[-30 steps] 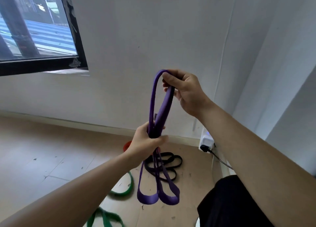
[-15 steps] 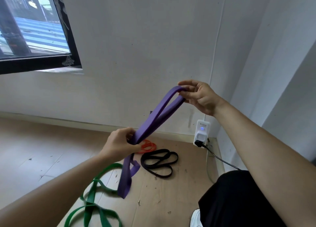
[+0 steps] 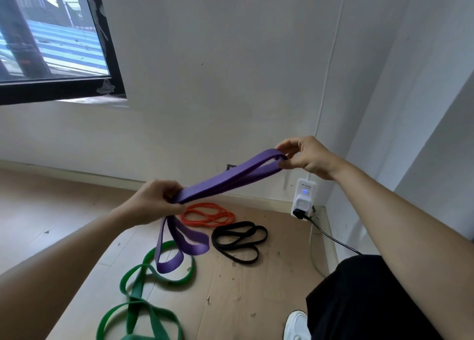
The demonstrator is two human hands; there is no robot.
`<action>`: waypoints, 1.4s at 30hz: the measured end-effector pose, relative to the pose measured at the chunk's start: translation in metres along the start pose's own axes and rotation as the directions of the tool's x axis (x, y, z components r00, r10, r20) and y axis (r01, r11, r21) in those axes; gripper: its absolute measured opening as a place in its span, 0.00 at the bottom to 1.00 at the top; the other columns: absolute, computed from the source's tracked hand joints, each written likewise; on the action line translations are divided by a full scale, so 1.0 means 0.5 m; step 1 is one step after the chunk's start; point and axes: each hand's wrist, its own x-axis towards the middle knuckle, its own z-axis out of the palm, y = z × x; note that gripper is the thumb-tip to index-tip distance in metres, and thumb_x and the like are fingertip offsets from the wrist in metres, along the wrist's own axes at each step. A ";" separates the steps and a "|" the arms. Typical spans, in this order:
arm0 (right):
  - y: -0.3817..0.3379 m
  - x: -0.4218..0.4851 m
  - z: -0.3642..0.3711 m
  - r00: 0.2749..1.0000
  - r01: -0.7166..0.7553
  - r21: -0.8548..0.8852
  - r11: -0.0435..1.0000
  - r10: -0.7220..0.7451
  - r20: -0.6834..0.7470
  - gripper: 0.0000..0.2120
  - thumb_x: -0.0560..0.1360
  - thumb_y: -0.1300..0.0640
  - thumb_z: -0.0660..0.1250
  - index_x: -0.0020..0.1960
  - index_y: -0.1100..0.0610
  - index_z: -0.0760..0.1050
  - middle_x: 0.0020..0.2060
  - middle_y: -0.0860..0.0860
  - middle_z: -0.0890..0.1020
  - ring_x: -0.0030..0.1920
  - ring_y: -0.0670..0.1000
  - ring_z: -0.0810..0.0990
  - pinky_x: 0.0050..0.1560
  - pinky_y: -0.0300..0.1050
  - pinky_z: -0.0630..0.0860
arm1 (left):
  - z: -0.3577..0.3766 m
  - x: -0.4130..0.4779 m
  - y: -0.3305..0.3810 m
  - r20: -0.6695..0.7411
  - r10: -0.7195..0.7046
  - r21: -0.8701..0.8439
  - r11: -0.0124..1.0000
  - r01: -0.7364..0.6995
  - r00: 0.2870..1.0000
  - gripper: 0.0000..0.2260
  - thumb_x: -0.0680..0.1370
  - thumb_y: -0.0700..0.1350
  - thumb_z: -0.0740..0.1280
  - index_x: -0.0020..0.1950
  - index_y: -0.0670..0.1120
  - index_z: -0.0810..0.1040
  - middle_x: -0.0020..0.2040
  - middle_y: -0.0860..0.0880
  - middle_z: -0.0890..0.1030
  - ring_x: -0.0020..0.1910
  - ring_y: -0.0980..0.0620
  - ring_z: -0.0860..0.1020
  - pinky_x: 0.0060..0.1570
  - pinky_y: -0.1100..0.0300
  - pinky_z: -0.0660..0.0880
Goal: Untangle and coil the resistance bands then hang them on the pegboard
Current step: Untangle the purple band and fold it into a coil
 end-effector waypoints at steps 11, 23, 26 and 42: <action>0.067 -0.013 0.101 0.984 -0.038 -0.293 0.955 0.086 0.154 0.18 0.69 0.62 0.80 0.54 0.54 0.76 0.47 0.52 0.82 0.46 0.51 0.83 0.46 0.40 0.81 | -0.059 -0.015 0.056 -0.173 0.029 -0.432 0.896 -0.102 0.984 0.15 0.67 0.40 0.79 0.53 0.41 0.86 0.42 0.42 0.85 0.41 0.50 0.82 0.42 0.65 0.79; -0.068 -0.019 0.213 0.941 0.084 -0.073 0.994 -0.055 0.335 0.34 0.70 0.48 0.79 0.73 0.50 0.70 0.64 0.45 0.79 0.64 0.44 0.77 0.54 0.32 0.73 | -0.015 0.002 0.132 -0.095 0.117 -0.331 0.933 -0.143 0.989 0.11 0.70 0.37 0.78 0.52 0.44 0.86 0.44 0.43 0.86 0.42 0.47 0.85 0.45 0.58 0.82; -0.122 -0.019 0.249 0.937 0.141 0.062 0.988 -0.153 0.313 0.25 0.71 0.54 0.79 0.66 0.51 0.76 0.57 0.47 0.84 0.58 0.43 0.82 0.56 0.34 0.77 | -0.004 0.011 0.133 -0.112 0.123 -0.294 0.944 -0.151 0.986 0.10 0.70 0.39 0.79 0.50 0.44 0.87 0.43 0.43 0.87 0.44 0.42 0.85 0.47 0.54 0.82; -0.140 -0.015 0.209 0.928 0.142 0.187 0.972 -0.196 0.317 0.15 0.71 0.66 0.77 0.56 0.63 0.80 0.44 0.53 0.83 0.45 0.47 0.81 0.49 0.39 0.79 | 0.002 -0.005 0.120 -0.050 0.123 -0.115 0.985 -0.128 0.991 0.21 0.60 0.58 0.79 0.43 0.46 0.82 0.36 0.44 0.85 0.37 0.40 0.84 0.41 0.42 0.81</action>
